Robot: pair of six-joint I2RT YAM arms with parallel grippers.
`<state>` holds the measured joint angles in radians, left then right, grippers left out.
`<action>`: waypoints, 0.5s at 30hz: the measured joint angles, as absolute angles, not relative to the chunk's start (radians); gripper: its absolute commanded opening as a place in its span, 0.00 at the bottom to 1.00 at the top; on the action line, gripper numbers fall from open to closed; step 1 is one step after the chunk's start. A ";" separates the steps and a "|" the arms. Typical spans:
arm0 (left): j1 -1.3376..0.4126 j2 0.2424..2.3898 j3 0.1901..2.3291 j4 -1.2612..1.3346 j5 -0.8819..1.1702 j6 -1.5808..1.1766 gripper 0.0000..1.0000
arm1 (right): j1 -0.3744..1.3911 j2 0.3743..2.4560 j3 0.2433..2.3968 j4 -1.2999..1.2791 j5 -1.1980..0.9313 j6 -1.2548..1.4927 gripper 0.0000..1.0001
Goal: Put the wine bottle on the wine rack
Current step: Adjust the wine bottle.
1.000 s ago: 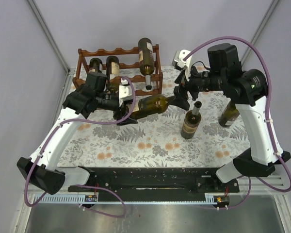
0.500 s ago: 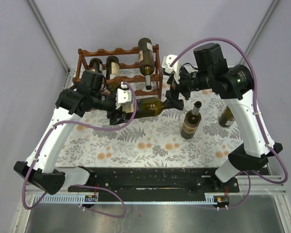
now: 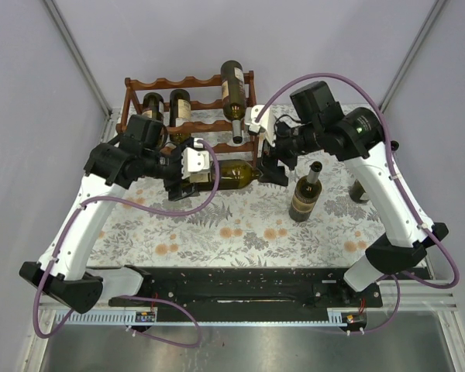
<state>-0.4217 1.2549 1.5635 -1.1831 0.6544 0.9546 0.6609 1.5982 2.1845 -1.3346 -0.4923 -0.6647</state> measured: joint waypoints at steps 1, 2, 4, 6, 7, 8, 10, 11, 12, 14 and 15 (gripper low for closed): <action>-0.422 1.250 1.562 -1.183 0.648 0.959 0.00 | 0.664 1.590 2.155 -1.335 -0.486 -0.665 0.97; -0.422 1.245 1.562 -1.183 0.642 0.963 0.00 | 0.666 1.582 2.123 -1.336 -0.480 -0.664 0.97; -0.422 1.237 1.562 -1.184 0.632 0.970 0.00 | 0.671 1.563 2.061 -1.339 -0.467 -0.663 0.96; -0.422 1.231 1.560 -1.184 0.623 0.977 0.00 | 0.676 1.547 2.017 -1.342 -0.456 -0.661 0.95; -0.422 1.229 1.557 -1.183 0.618 0.981 0.00 | 0.679 1.540 2.000 -1.346 -0.450 -0.660 0.95; -0.422 1.228 1.554 -1.183 0.614 0.986 0.00 | 0.682 1.534 1.987 -1.348 -0.443 -0.660 0.93; -0.422 1.227 1.547 -1.184 0.604 0.994 0.00 | 0.687 1.524 1.966 -1.353 -0.428 -0.658 0.90; -0.422 1.227 1.545 -1.184 0.599 0.997 0.00 | 0.688 1.522 1.963 -1.353 -0.427 -0.658 0.89; -0.422 1.227 1.544 -1.185 0.593 0.999 0.00 | 0.689 1.521 1.961 -1.355 -0.425 -0.657 0.88; -0.422 1.227 1.544 -1.185 0.586 1.003 0.00 | 0.691 1.521 1.959 -1.355 -0.418 -0.657 0.85; -0.422 1.226 1.544 -1.185 0.585 1.005 0.00 | 0.693 1.521 1.958 -1.355 -0.416 -0.657 0.84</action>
<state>-0.4217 1.2259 1.5440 -1.1854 0.5850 1.0046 0.6926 1.5211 1.9583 -1.3552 -0.4160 -0.6571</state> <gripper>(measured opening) 0.820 0.869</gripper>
